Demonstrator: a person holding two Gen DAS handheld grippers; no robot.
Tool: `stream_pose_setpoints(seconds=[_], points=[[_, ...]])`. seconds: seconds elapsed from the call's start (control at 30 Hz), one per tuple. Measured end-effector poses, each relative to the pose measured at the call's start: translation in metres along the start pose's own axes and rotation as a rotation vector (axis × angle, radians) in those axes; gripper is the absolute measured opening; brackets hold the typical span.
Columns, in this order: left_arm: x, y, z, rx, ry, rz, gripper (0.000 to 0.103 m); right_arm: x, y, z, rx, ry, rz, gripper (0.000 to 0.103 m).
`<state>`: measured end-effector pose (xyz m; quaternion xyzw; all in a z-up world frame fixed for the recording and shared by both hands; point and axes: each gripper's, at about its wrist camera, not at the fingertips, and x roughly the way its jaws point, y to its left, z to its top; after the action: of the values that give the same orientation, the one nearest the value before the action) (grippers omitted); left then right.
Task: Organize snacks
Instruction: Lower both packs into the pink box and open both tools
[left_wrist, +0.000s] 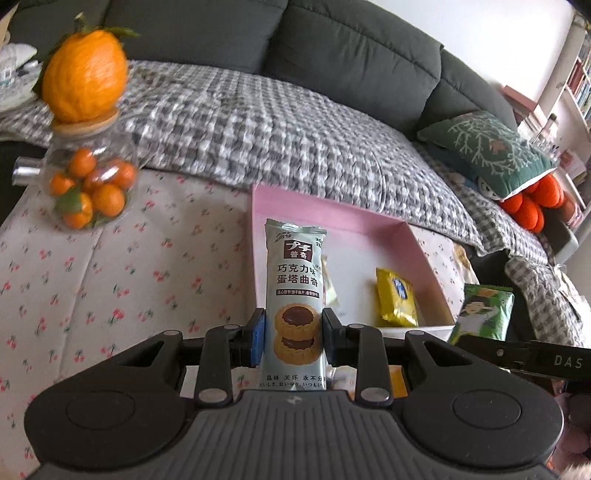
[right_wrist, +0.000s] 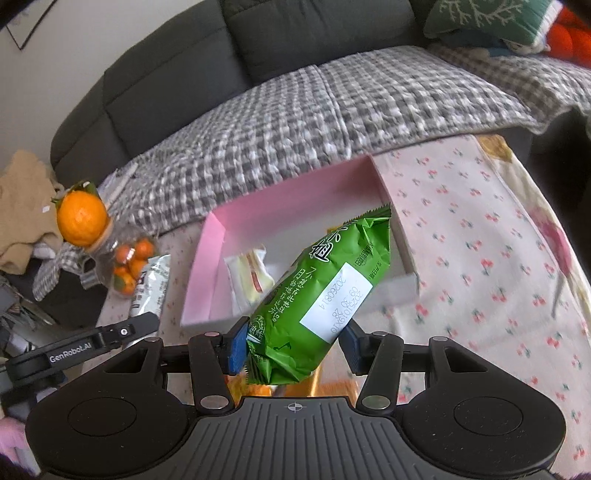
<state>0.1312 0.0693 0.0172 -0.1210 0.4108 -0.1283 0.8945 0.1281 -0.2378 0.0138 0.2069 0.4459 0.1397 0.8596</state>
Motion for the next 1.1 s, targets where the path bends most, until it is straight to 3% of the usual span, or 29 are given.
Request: stream_pose_setpoints(seconds=[0.2, 0.5, 0.83, 1.1], points=[[0.023, -0.009, 0.018, 0.044, -0.007, 0.022, 0.028, 0.024, -0.005, 0.018, -0.011, -0.029, 0.020, 0.050], [0.068, -0.017, 0.044, 0.165, 0.014, 0.054, 0.028, 0.068, -0.004, 0.030, -0.017, 0.000, 0.025, 0.050], [0.112, -0.025, 0.049, 0.275, 0.092, 0.073, 0.028, 0.093, 0.000, 0.032, -0.026, 0.005, 0.000, 0.050], [0.123, -0.023, 0.050, 0.302, 0.089, 0.104, 0.029, 0.100, -0.001, 0.034, -0.025, 0.015, -0.008, 0.051]])
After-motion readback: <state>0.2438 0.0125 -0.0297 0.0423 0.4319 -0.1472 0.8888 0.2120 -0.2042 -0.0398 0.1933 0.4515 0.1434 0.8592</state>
